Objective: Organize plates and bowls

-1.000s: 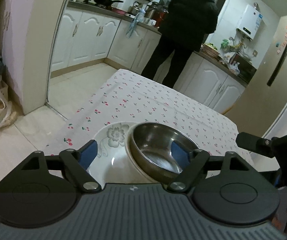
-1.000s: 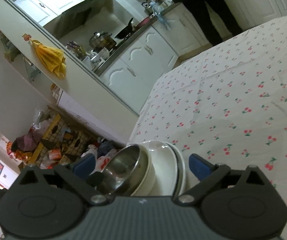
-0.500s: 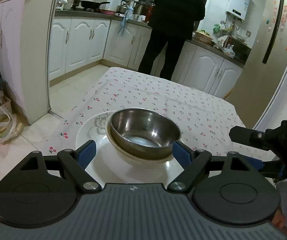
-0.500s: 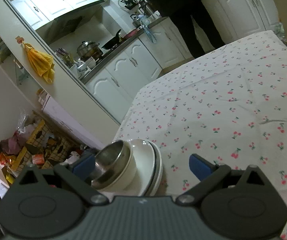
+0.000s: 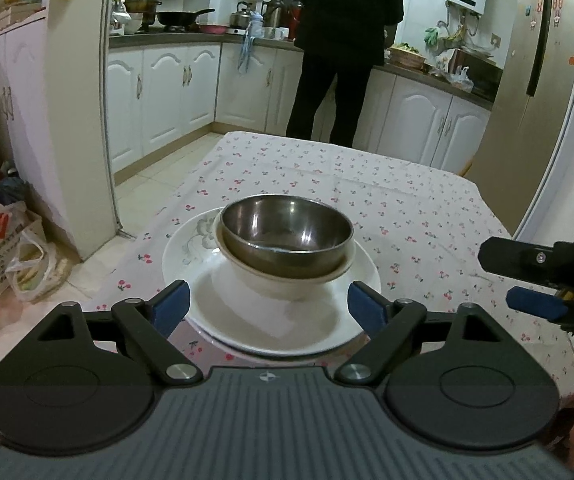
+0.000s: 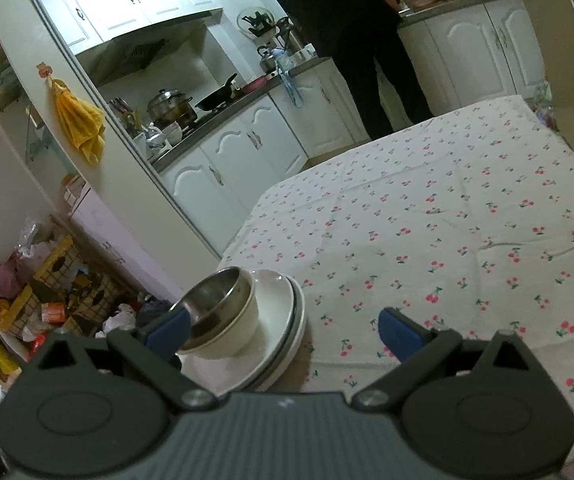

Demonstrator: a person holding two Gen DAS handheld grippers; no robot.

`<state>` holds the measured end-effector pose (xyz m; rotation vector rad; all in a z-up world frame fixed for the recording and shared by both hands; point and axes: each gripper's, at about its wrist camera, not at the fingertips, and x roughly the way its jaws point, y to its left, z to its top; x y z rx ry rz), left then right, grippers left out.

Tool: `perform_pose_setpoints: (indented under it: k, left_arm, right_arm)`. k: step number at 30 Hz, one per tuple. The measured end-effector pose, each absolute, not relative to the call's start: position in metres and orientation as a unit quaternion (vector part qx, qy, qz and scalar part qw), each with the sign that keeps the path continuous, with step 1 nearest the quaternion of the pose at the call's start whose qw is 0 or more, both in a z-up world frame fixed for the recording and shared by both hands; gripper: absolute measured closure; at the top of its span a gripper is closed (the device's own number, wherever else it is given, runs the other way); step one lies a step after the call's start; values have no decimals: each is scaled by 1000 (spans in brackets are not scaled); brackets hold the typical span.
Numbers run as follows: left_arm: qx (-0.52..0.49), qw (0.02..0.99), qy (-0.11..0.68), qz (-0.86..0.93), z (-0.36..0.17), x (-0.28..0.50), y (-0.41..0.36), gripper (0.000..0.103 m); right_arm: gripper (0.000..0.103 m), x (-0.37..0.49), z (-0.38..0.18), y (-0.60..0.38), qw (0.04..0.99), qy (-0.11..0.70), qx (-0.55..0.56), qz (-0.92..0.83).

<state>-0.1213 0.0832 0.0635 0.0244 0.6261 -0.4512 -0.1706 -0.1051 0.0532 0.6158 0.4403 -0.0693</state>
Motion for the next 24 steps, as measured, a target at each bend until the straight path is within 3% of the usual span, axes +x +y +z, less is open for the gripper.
perform_pose_setpoints:
  k: [24]
  left_arm:
    - [47, 933, 299, -194, 57, -126, 80, 0]
  right_arm:
    - [3, -189, 46, -96, 939, 221, 250, -80]
